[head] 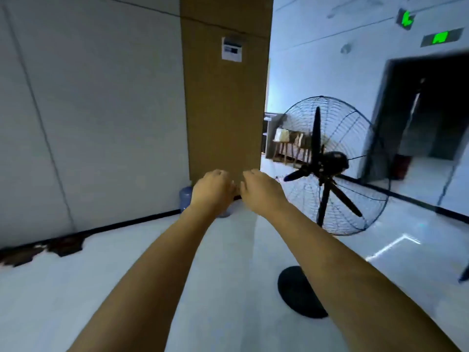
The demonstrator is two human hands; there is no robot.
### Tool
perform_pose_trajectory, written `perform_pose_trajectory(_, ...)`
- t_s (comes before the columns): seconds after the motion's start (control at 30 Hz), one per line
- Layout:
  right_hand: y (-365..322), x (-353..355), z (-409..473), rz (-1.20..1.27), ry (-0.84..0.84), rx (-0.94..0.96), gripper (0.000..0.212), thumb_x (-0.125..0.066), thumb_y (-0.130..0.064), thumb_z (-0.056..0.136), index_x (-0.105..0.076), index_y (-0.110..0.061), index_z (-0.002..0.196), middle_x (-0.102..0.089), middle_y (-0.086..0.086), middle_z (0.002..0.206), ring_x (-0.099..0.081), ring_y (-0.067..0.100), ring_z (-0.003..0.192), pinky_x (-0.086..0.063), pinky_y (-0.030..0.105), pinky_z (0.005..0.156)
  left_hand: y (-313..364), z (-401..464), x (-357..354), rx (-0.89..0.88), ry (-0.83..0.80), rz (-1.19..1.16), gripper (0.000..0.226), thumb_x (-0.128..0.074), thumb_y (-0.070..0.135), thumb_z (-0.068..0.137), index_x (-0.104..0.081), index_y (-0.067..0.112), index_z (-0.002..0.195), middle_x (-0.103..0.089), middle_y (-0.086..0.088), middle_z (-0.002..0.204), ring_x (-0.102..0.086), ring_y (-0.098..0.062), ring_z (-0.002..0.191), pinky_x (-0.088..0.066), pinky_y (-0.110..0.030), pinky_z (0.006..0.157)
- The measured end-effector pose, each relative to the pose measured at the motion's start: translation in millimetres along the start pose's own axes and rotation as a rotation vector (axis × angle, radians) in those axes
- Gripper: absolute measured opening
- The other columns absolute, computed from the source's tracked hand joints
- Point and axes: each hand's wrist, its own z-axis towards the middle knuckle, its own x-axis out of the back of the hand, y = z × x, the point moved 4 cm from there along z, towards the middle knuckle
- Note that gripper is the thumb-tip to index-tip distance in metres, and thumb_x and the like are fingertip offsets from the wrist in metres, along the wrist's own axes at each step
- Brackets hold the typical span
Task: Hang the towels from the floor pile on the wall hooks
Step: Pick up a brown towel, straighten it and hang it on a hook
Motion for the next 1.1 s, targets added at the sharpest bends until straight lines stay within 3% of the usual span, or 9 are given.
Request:
perform_pose_trajectory(0.1,-55.1,-63.1,12.8,0.061,-0.133,0.089,0.027,-0.04,-0.019,0.096,-0.055,-0.006,0.114,-0.056,0.014,0.121,-0.054,0.033,0.108,-0.043,0.038,0.083,-81.1,-23.5,-10.7,0.185,-0.043,0.013,0.027,-0.041,0.021,0.097,-0.056,0.005,0.113,-0.055,-0.014,0.12,-0.052,-0.034,0.11,-0.043,-0.037,0.085)
perform_pose_trajectory(0.23,-124.9,-131.8,28.6,0.114,-0.268,0.226,0.027,-0.039,-0.019,0.097,-0.054,-0.005,0.114,-0.056,0.013,0.121,-0.054,0.032,0.109,-0.042,0.036,0.08,-175.1,-49.4,-19.6,0.322,-0.044,0.134,0.027,-0.039,0.024,0.098,-0.055,0.007,0.111,-0.056,-0.011,0.118,-0.052,-0.03,0.108,-0.043,-0.034,0.08)
perform_pose_trajectory(0.47,-211.9,-207.4,88.1,0.185,-0.303,0.425,0.024,-0.037,-0.013,0.096,-0.054,-0.003,0.109,-0.057,0.012,0.115,-0.055,0.03,0.1,-0.03,0.027,0.067,-302.8,-51.3,-21.7,0.523,-0.049,0.286,0.029,-0.038,0.024,0.098,-0.056,0.006,0.111,-0.057,-0.011,0.118,-0.053,-0.03,0.108,-0.043,-0.034,0.081)
perform_pose_trajectory(0.77,-299.8,-282.8,199.3,0.254,-0.341,0.556,0.027,-0.035,-0.018,0.098,-0.053,-0.007,0.115,-0.055,0.009,0.119,-0.054,0.027,0.103,-0.038,0.03,0.075,-414.8,27.7,-50.0,0.595,-0.012,0.269,0.029,-0.04,0.027,0.097,-0.058,0.009,0.11,-0.059,-0.006,0.116,-0.054,-0.025,0.104,-0.042,-0.032,0.076)
perform_pose_trajectory(1.1,-400.5,-378.0,279.9,0.252,-0.392,0.638,0.026,-0.035,-0.019,0.098,-0.053,-0.008,0.111,-0.055,0.008,0.115,-0.054,0.027,0.101,-0.04,0.031,0.075,-560.8,65.8,-73.2,0.657,-0.088,0.279,0.032,-0.038,0.027,0.099,-0.054,0.008,0.117,-0.055,-0.008,0.123,-0.049,-0.024,0.116,-0.041,-0.032,0.089)
